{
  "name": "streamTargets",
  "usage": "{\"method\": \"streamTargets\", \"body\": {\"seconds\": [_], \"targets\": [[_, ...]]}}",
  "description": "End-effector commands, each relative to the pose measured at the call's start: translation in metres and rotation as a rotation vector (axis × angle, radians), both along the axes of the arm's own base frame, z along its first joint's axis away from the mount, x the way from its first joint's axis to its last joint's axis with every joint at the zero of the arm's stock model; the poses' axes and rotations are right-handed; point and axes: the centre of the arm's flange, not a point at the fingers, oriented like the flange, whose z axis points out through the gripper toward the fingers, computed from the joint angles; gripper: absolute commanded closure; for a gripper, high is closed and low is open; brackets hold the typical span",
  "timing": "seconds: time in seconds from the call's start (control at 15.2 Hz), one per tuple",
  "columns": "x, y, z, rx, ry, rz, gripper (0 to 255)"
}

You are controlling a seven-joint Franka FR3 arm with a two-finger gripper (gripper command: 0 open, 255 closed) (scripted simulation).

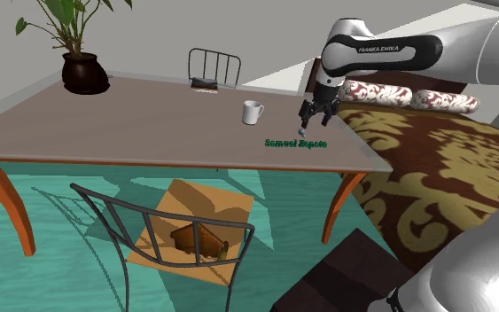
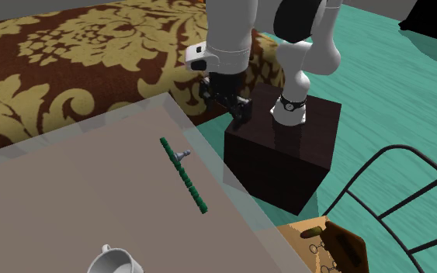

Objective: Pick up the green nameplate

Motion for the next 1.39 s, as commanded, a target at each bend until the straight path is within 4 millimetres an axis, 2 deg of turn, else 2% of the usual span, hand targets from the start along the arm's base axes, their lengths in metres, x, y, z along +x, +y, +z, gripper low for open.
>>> {"method": "streamTargets", "body": {"seconds": [0.0,0.59,0.66,1.12,1.25,1.32], "targets": [[0.021,-0.015,-0.011,-0.003,0.01,-0.016,0],[0.104,-0.089,-0.064,-0.015,0.057,-0.089,0],[0.109,-0.093,-0.067,-0.016,0.059,-0.094,0],[0.109,-0.093,-0.104,-0.016,0.059,-0.094,0],[0.109,-0.093,-0.107,-0.016,0.059,-0.094,0],[0.109,-0.093,-0.107,-0.016,0.059,-0.094,255]]}}
